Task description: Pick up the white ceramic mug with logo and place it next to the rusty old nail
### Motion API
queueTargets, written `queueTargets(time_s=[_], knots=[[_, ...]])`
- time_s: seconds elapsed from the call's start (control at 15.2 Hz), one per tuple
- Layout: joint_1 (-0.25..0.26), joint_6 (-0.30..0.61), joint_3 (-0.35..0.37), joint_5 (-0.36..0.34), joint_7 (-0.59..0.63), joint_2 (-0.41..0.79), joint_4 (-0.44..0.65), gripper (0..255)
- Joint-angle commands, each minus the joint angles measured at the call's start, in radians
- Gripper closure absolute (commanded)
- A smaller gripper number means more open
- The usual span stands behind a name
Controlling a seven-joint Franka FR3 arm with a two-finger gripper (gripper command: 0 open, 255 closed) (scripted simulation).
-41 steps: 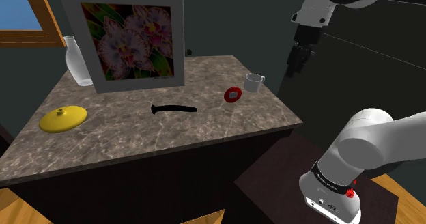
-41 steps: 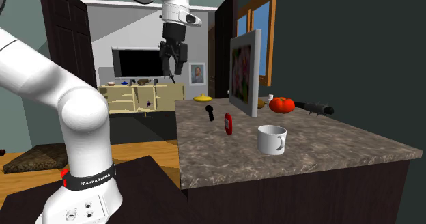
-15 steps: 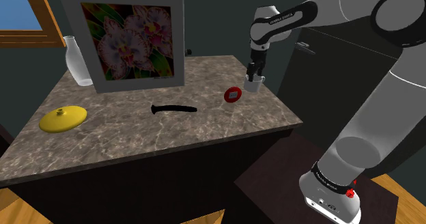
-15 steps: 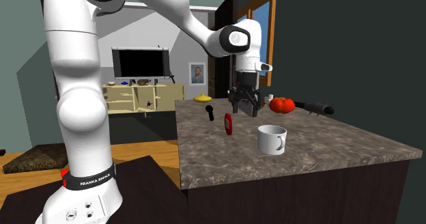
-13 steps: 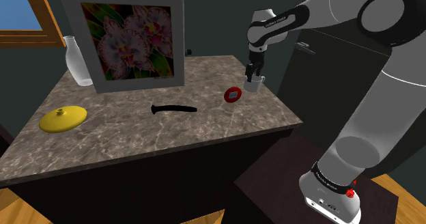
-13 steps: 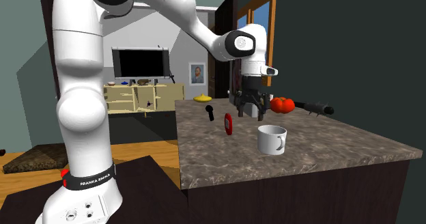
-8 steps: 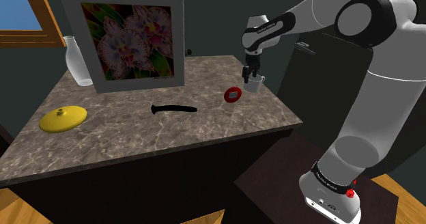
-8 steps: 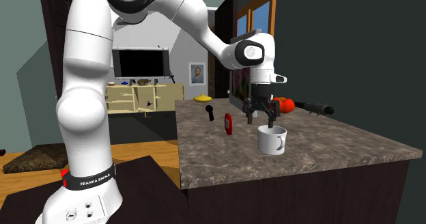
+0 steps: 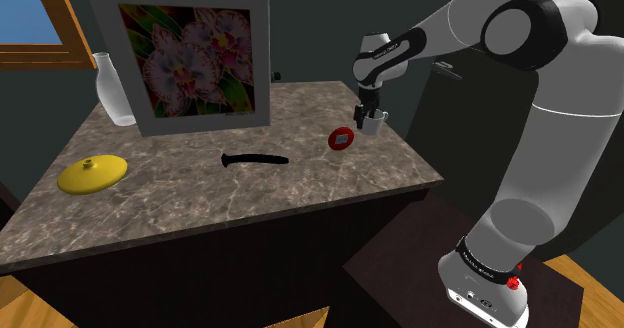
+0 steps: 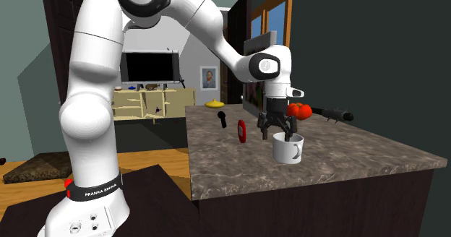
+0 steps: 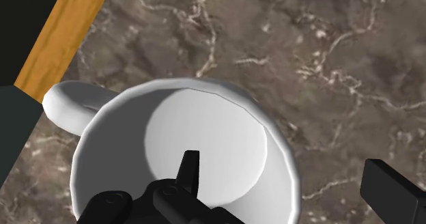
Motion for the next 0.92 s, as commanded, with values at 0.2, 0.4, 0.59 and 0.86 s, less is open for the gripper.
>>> queueTargets(time_s=[0.2,0.4,0.59,0.86], knots=[[0.000,0.003,0.000,0.000,0.000,0.001,-0.001,0],[0.000,0.003,0.000,0.000,0.000,0.001,-0.001,255],[0.000,0.003,0.000,0.000,0.000,0.001,-0.001,255],[0.000,0.003,0.000,0.000,0.000,0.001,-0.001,255]])
